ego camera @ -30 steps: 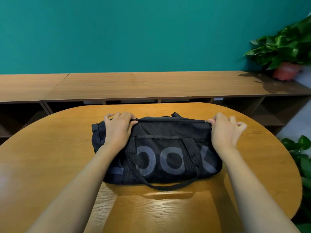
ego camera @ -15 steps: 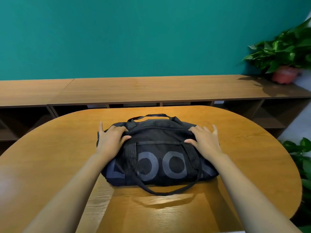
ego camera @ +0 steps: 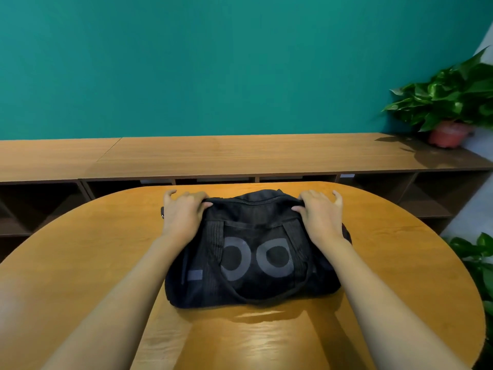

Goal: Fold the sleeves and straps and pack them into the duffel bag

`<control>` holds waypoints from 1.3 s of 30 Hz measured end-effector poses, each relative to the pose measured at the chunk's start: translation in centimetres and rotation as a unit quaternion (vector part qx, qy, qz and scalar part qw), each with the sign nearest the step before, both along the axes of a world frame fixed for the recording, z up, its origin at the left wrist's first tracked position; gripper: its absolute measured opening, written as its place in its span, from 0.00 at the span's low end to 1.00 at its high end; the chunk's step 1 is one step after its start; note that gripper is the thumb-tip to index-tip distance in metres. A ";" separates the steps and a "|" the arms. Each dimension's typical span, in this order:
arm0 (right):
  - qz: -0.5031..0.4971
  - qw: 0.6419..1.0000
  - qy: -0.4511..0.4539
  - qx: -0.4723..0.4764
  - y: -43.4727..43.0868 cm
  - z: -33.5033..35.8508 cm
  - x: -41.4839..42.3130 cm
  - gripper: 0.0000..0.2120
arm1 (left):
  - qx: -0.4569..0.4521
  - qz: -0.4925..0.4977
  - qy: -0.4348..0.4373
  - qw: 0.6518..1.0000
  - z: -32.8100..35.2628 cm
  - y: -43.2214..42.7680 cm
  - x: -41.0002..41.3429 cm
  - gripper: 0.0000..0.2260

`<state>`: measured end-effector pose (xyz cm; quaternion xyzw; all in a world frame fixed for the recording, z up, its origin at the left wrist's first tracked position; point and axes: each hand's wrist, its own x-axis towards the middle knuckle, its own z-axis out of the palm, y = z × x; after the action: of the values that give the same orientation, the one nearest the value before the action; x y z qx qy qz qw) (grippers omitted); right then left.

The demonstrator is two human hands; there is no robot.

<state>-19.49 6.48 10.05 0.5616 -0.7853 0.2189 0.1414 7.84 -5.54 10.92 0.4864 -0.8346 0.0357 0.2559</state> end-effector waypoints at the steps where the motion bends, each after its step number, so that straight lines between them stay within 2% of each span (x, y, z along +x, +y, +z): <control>1: -0.001 1.000 -0.005 -0.004 -0.9 0.6 -0.1 0.07 | -0.008 -0.003 0.010 1.000 0.4 -0.7 -0.5 0.09; 5: -0.005 0.999 -0.013 -0.030 -5.7 2.4 -0.9 0.06 | -0.032 -0.009 0.046 0.998 2.3 -4.3 -2.5 0.08; 9: -0.023 0.996 -0.014 -0.080 -11.7 4.1 -2.7 0.11 | -0.033 -0.004 0.040 0.999 4.7 -9.5 -4.9 0.11; 14: -0.032 0.986 -0.021 -0.163 -20.7 8.7 -6.6 0.07 | -0.060 -0.007 0.122 0.991 9.8 -17.9 -7.7 0.06; 16: -0.038 0.982 -0.034 -0.183 -24.1 10.7 -8.0 0.07 | -0.061 0.005 0.132 0.989 11.9 -21.3 -9.2 0.07; 20: -0.053 0.982 -0.050 -0.172 -30.2 13.3 -9.9 0.07 | -0.055 0.026 0.129 0.990 14.4 -28.2 -11.6 0.07; 23: -0.065 0.985 -0.054 -0.150 -33.4 12.2 -10.5 0.06 | -0.055 0.049 0.127 0.989 13.1 -32.0 -13.0 0.07; 25: -0.068 0.993 -0.040 -0.089 -34.9 9.8 -10.6 0.06 | -0.026 0.064 0.081 0.994 10.7 -33.3 -13.9 0.08; 27: -0.068 0.996 -0.006 0.049 -35.7 6.4 -10.7 0.11 | 0.065 0.060 -0.069 0.994 7.2 -34.0 -14.4 0.12; 29: -0.044 0.983 0.007 0.180 -35.8 3.4 -10.7 0.19 | 0.157 0.039 -0.244 0.956 4.3 -34.3 -14.5 0.23; 30: -0.028 0.975 0.015 0.218 -35.7 2.4 -10.8 0.23 | 0.185 0.035 -0.289 0.939 3.4 -34.5 -14.6 0.27; 34: 0.004 0.961 0.069 0.267 -35.0 2.9 -11.1 0.28 | 0.199 0.040 -0.315 0.927 3.7 -34.1 -14.7 0.28; 39: 0.046 0.952 0.086 0.289 -33.1 6.9 -9.8 0.28 | 0.204 0.013 -0.302 0.931 7.1 -31.6 -15.1 0.27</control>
<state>-29.33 -26.65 16.98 0.6308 -0.7731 -0.0599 0.0300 -7.27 -37.14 18.06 0.5053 -0.8554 0.0135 -0.1131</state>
